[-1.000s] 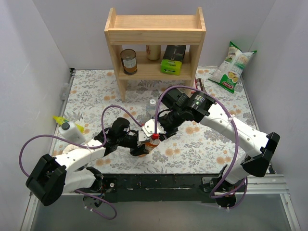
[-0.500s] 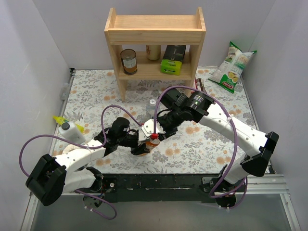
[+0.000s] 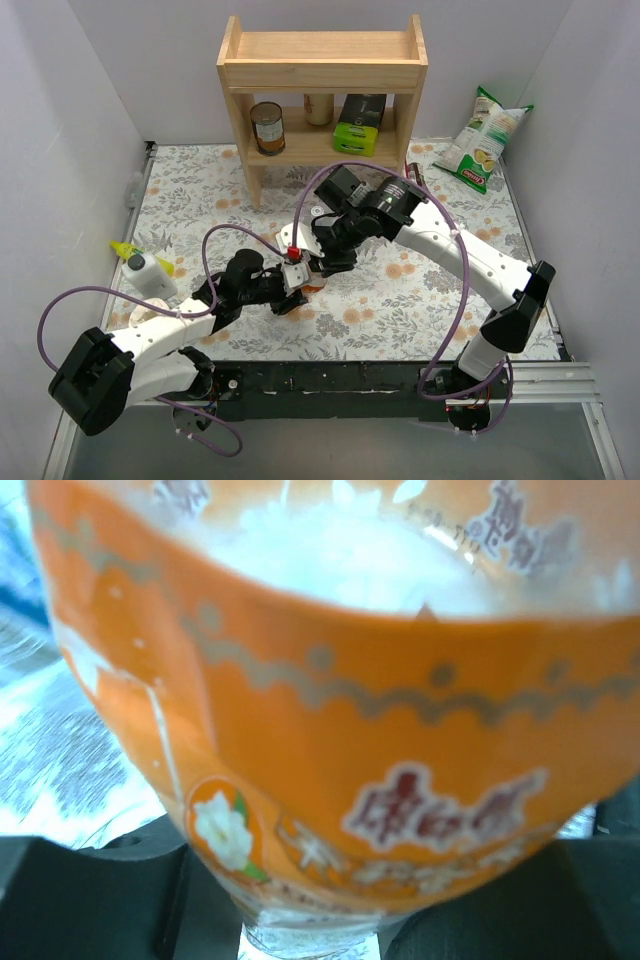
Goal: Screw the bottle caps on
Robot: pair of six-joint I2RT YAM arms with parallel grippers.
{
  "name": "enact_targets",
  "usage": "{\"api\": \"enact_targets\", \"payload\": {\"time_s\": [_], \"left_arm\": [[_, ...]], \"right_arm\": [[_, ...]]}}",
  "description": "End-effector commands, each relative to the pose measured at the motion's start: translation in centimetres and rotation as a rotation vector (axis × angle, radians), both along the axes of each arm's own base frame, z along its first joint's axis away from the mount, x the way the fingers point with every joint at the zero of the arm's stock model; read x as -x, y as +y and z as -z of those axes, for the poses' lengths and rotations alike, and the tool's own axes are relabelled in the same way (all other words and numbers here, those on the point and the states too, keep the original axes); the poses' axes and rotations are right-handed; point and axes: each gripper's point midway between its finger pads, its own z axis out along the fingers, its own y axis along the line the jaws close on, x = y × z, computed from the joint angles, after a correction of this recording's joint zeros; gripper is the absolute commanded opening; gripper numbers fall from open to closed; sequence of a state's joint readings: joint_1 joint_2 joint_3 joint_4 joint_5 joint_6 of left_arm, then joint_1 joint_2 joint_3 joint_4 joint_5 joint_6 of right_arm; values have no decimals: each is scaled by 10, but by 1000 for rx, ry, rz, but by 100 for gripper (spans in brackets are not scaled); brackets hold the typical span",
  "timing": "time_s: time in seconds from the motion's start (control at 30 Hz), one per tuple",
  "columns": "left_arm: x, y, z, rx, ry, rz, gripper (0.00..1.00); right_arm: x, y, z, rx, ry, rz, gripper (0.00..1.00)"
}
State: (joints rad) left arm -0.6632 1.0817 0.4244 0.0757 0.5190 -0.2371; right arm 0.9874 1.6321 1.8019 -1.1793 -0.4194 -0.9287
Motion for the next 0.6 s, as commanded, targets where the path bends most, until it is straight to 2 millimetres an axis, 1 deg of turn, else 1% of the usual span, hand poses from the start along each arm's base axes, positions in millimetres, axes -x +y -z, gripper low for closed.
{"api": "enact_targets", "payload": {"time_s": [0.0,0.07,0.2,0.3,0.37,0.57], "left_arm": [[-55,5,-62,145,-207,-260,0],[-61,7,-68,161,-214,-303,0],[-64,5,-76,195,-203,-325,0],[-65,5,-77,206,-192,-340,0],[-65,6,-77,209,-193,-344,0],[-67,9,-78,212,-198,-367,0]], "right_arm": [[25,1,7,61,232,123,22],[21,1,10,77,260,178,19],[17,3,14,88,294,255,14],[12,5,17,96,311,307,11],[12,7,17,99,349,346,10],[8,9,23,115,399,410,6]]}}
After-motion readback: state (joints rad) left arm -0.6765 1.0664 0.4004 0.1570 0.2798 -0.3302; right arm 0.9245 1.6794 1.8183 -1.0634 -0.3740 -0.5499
